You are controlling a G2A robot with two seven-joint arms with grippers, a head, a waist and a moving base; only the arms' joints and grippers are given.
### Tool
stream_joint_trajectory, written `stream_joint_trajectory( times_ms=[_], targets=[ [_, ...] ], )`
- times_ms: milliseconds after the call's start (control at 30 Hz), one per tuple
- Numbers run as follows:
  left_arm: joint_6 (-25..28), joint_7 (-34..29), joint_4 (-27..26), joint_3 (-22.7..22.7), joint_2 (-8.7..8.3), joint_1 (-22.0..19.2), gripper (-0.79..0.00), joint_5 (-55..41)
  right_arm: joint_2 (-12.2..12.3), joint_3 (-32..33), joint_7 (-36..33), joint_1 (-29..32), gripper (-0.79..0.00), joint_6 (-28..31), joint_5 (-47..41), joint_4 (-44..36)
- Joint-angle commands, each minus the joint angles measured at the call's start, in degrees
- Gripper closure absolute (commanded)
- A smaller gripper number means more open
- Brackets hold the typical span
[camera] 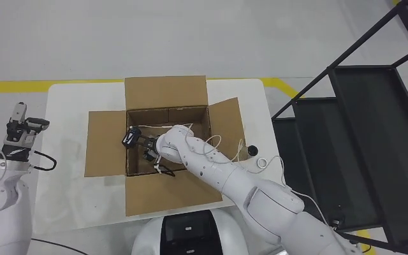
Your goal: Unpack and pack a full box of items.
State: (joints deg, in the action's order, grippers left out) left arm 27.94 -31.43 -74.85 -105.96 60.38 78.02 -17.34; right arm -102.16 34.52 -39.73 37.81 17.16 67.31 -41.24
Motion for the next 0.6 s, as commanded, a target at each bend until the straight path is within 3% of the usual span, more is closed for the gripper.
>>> stream_joint_trajectory(
  times_ms=[0, 133, 467, 567],
  targets=[
    [0.00, 0.00, 0.00, 0.00, 0.00, 0.00, -0.785, 0.00, -0.49, -0.24, 0.38, -0.38, -0.539, -0.51, -0.24, 1.35],
    [0.00, 0.00, 0.00, 0.00, 0.00, 0.00, -0.785, 0.00, -1.37, -0.49, 0.79, -1.07, -0.456, -1.38, -0.91, 4.00],
    [0.00, 0.00, 0.00, 0.00, 0.00, 0.00, -0.785, 0.00, -3.27, -0.96, 2.77, -1.97, -0.440, -1.71, -2.36, 8.16],
    [0.00, 0.00, 0.00, 0.00, 0.00, 0.00, -0.785, 0.00, -3.69, -1.04, 3.27, -2.29, -0.363, -1.49, -2.49, 9.27]
  ],
)
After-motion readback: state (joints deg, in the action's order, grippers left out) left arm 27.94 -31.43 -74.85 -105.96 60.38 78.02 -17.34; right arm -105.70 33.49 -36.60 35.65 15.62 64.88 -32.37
